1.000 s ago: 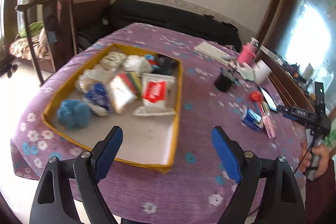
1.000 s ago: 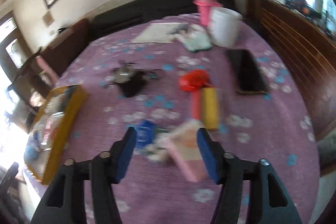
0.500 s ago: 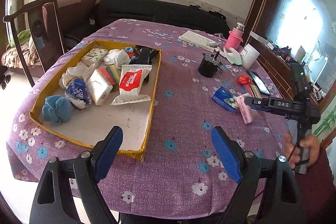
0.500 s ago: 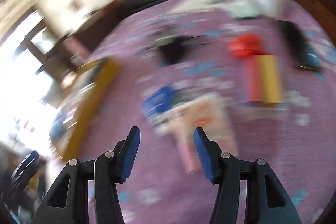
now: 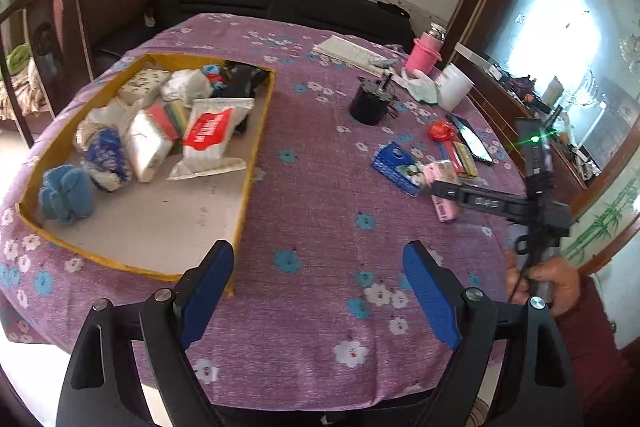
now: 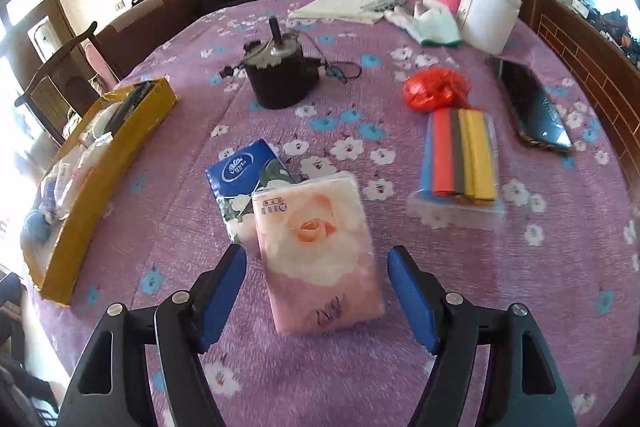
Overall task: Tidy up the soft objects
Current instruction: 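Move both tools back over the remaining tissue packs on the table, then grasp the blue floral tissue box with left tool while right tool grasps the pink rose tissue pack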
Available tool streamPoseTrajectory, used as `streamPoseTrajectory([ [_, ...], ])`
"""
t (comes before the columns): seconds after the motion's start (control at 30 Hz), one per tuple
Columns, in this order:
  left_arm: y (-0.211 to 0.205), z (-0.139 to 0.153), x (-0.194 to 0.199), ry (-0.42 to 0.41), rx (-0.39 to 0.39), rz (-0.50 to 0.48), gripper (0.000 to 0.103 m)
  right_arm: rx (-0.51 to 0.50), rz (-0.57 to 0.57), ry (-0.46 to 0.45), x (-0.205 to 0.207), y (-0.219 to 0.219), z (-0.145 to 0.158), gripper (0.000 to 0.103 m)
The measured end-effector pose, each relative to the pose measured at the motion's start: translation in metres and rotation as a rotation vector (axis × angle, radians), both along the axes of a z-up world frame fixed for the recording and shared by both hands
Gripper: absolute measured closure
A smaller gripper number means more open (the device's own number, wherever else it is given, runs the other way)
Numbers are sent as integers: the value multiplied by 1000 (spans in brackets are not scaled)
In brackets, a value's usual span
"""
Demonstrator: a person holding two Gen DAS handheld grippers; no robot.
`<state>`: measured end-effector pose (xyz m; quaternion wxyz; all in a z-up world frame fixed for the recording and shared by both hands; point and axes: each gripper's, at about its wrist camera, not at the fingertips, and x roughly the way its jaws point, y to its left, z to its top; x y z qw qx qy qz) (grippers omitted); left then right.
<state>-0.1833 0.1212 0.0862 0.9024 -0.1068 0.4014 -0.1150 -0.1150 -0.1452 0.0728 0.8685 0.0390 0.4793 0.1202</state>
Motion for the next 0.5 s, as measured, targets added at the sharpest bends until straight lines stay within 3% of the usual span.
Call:
streamPoseTrajectory([
  [0.03, -4, 1, 4, 6, -4, -11, 17, 11, -4, -1, 2, 0, -4, 29],
  [0.07, -8, 1, 7, 11, -5, -18, 17, 18, -15, 5, 6, -1, -7, 43],
  [0.17, -20, -1, 24, 41, -15, -38, 17, 44, -45, 9, 7, -8, -10, 43],
  [0.33, -50, -12, 59, 72, 1, -47, 17, -41, -176, -42, -3, -36, -10, 43],
  [0.5, -91, -33, 108, 147, -15, -55, 17, 136, -234, -36, -6, -71, -13, 43],
])
